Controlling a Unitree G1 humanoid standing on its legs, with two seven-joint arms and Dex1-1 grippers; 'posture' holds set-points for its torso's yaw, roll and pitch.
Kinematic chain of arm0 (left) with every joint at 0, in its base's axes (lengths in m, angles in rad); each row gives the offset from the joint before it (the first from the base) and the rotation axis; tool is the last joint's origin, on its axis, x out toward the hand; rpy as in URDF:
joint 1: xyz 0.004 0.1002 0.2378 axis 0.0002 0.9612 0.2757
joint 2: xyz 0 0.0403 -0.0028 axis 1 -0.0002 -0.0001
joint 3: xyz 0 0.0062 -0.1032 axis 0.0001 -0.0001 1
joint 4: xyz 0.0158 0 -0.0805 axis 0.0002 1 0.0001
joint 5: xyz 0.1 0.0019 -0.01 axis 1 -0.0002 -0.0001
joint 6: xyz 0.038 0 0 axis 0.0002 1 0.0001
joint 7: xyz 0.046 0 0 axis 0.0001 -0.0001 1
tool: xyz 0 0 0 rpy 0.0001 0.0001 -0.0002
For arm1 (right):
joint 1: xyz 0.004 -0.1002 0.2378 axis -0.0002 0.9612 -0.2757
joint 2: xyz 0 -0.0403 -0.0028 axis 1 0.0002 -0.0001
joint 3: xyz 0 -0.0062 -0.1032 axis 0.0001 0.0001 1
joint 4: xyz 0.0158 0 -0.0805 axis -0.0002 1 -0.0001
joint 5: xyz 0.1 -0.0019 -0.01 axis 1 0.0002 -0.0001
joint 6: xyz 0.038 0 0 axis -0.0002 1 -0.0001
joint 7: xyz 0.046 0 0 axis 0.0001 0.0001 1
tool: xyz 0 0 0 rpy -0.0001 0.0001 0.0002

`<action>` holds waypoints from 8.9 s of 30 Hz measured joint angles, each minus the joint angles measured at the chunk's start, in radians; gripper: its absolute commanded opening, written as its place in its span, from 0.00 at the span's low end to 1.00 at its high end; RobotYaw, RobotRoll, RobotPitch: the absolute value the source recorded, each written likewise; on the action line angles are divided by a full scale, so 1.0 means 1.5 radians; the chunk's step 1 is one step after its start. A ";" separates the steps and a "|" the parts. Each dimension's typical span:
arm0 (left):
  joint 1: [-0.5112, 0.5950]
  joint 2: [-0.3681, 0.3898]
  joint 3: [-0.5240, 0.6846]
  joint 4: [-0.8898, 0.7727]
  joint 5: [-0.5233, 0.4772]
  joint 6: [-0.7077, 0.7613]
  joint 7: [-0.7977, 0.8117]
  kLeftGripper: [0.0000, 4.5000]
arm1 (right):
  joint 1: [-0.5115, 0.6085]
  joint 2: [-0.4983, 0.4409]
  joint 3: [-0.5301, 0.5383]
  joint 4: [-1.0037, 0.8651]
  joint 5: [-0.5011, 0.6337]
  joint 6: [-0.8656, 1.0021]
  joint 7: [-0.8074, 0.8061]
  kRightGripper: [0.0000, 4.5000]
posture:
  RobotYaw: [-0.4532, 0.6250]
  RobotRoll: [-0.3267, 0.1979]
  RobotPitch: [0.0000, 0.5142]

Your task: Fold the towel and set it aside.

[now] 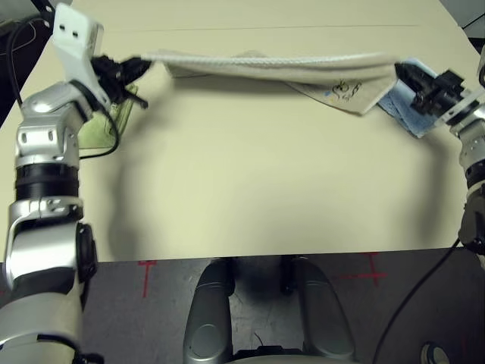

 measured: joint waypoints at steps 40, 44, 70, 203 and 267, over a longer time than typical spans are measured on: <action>0.165 0.315 -0.133 -0.148 -0.094 0.172 -0.469 0.01 | 0.062 -0.136 0.230 -0.044 -0.144 -0.282 0.244 0.00 | 0.46 0.62 0.57; 0.165 0.339 -0.145 -0.160 -0.117 0.171 -0.469 0.01 | 0.068 -0.155 0.254 -0.066 -0.117 -0.283 0.244 0.00 | 0.45 0.62 0.56; -0.147 0.038 -0.199 0.215 0.111 -0.016 -0.244 0.01 | -0.044 -0.037 0.212 0.028 -0.174 -0.146 -0.171 0.00 | 0.45 0.62 0.57; 0.116 -0.108 -0.081 -0.017 -0.001 -0.142 -0.222 1.00 | 0.295 0.175 -0.171 -0.567 0.410 0.628 -0.544 0.80 | 0.46 0.62 0.57; 0.119 -0.108 -0.082 -0.035 -0.002 -0.122 -0.222 1.00 | 0.262 -0.014 0.113 -0.701 0.303 0.605 -0.140 0.01 | 0.46 0.62 0.51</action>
